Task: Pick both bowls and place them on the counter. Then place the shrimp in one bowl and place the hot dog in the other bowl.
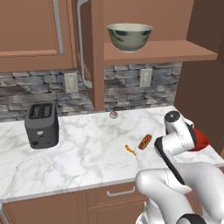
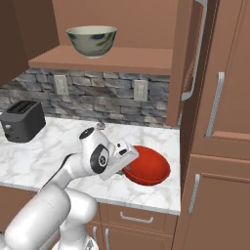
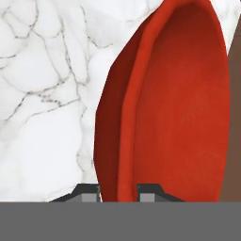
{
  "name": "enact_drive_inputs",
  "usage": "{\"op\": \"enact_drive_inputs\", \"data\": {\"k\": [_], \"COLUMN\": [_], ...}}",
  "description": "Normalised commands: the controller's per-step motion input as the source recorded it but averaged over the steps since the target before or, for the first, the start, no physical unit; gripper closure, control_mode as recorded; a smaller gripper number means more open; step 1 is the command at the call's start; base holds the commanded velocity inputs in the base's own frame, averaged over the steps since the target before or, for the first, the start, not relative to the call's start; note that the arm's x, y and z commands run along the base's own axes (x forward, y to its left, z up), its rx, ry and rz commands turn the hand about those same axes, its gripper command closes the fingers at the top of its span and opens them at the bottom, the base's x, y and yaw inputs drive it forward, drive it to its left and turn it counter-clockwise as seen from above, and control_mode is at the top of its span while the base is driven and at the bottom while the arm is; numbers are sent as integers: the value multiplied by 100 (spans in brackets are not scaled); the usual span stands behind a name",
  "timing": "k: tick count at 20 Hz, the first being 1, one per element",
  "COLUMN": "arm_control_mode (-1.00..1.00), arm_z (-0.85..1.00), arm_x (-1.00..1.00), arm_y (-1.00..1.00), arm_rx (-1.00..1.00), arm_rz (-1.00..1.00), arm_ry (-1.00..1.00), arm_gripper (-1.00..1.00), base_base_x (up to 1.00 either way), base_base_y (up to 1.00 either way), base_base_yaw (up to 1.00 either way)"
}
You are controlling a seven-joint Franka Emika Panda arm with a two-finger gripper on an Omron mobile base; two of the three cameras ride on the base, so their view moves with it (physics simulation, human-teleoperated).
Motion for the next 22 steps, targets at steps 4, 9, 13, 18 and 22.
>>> {"op": "enact_drive_inputs", "data": {"k": [4, 9, 13, 18, 22], "arm_control_mode": [-100, -100, -100, -100, -100], "arm_z": [-48, -54, -55, -34, -12], "arm_x": [9, 22, 18, 13, 3], "arm_y": [0, 8, 13, 9, 8], "arm_rx": [0, 0, 0, 0, 1], "arm_rz": [4, 6, 5, 6, 6], "arm_ry": [0, 0, 0, 1, 2], "arm_gripper": [100, 100, 100, 100, -100], "base_base_x": [0, 0, 0, 0, 0], "base_base_y": [0, 0, 0, 0, 0], "base_base_yaw": [0, 0, 0, 0, 0]}}
